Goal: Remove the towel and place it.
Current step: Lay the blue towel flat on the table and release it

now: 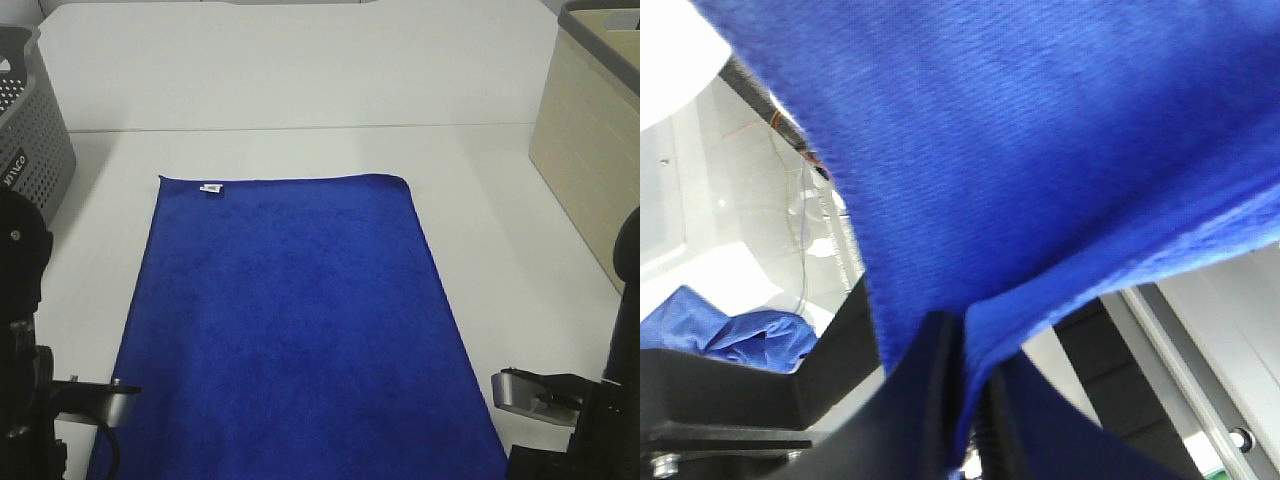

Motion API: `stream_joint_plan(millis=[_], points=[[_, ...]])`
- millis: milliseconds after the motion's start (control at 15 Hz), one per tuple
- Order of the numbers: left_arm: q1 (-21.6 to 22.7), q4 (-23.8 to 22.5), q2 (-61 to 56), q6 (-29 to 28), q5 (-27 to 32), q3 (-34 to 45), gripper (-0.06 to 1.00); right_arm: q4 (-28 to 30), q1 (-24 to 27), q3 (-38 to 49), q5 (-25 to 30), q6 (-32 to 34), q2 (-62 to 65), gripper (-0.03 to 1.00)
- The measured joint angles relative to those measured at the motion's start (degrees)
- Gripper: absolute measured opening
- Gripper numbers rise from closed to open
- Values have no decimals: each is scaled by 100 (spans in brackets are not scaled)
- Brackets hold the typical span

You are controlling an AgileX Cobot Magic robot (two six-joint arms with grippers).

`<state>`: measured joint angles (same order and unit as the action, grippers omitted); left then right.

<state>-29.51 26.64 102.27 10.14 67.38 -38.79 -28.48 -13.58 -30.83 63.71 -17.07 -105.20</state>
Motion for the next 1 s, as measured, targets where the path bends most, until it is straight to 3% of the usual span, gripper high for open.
stream_joint_plan(millis=[267, 467, 667, 1000], points=[[0, -46, 0, 0, -17, 6, 26, 155, 0, 6, -40, 0, 0, 21], [0, -46, 0, 0, -34, 6, 38, 57, 17, 11, -52, 6, 0, 41], [0, -46, 0, 0, -34, 6, 39, -63, 17, 11, -52, 23, 0, 61], [0, 0, 0, -63, -40, 6, 40, -11, 17, -172, 298, 138, 0, 65]])
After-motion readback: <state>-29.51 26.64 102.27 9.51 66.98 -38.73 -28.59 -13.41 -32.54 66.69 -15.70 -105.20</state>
